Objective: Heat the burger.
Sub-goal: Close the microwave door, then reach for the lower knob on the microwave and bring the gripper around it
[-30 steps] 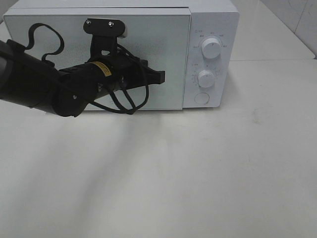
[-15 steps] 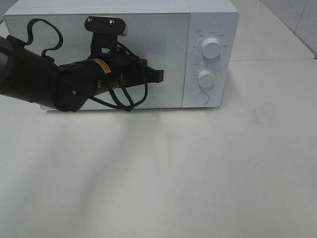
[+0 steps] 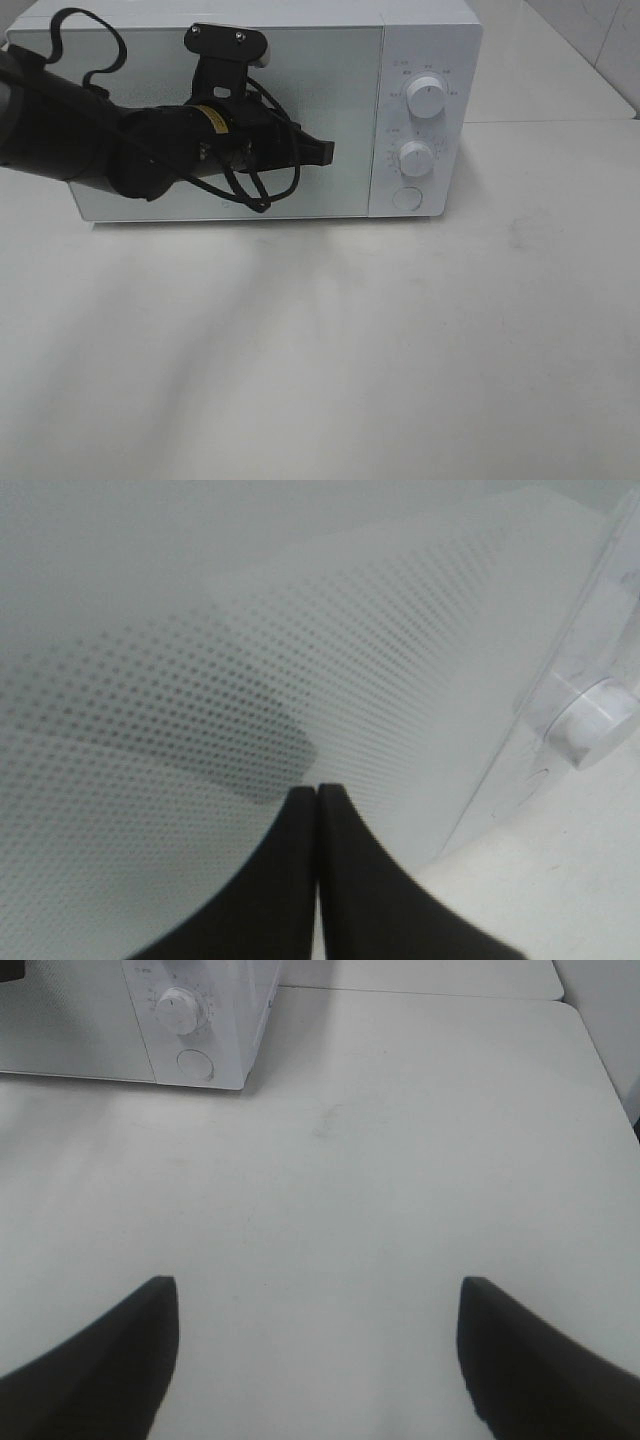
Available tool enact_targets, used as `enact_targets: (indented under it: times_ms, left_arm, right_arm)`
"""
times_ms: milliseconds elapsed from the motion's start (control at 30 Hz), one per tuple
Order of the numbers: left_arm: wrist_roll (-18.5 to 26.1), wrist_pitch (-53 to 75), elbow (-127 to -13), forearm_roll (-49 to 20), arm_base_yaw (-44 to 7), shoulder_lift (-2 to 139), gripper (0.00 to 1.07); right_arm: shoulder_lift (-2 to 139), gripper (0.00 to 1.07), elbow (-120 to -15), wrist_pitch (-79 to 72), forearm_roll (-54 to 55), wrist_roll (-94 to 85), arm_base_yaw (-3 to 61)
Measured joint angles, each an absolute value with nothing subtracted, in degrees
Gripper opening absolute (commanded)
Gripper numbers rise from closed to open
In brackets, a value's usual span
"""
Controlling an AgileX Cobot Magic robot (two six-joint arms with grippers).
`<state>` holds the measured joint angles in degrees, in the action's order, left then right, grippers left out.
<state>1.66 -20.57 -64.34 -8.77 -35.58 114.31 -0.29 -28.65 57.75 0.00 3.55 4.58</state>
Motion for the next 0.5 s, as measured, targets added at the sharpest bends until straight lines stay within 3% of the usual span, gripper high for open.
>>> enact_targets:
  times_ms: [233,267,300,367,400,433,467,500]
  left_arm:
    - [1.7,-14.8,-62.9,-11.6,-34.8,109.7,0.0]
    - [1.7,-12.1,-62.2,-12.1,-34.8,108.3,0.09]
    - [1.7,-12.1,-62.2,-12.1,-34.8,108.3,0.09]
    - [1.7,-4.8,-61.4,-12.2,-35.4,105.9,0.4]
    - [1.7,-4.8,-61.4,-12.2,-35.4,105.9,0.4]
    - [1.7,1.4,-61.4,-12.2,-35.8,104.5,0.73]
    - [1.7,4.9,-61.4,-12.2,-36.0,103.7,0.89]
    - [1.7,4.9,-61.4,-12.2,-36.0,103.7,0.89]
  right_arm:
    - [-0.3,0.75,-28.6,57.8,0.0,3.6,4.6]
    - [-0.3,0.75,-28.6,57.8,0.0,3.6,4.6]
    - [-0.3,0.75,-28.6,57.8,0.0,3.6,4.6]
    - [-0.3,0.75,-28.6,57.8,0.0,3.6,4.6]
    - [-0.3,0.75,-28.6,57.8,0.0,3.6,4.6]
    - [-0.3,0.75,-28.6,57.8,0.0,3.6,4.6]
    - [-0.3,0.75,-28.6,57.8,0.0,3.6,4.6]
    - [-0.3,0.75,-28.6,57.8,0.0,3.6,4.6]
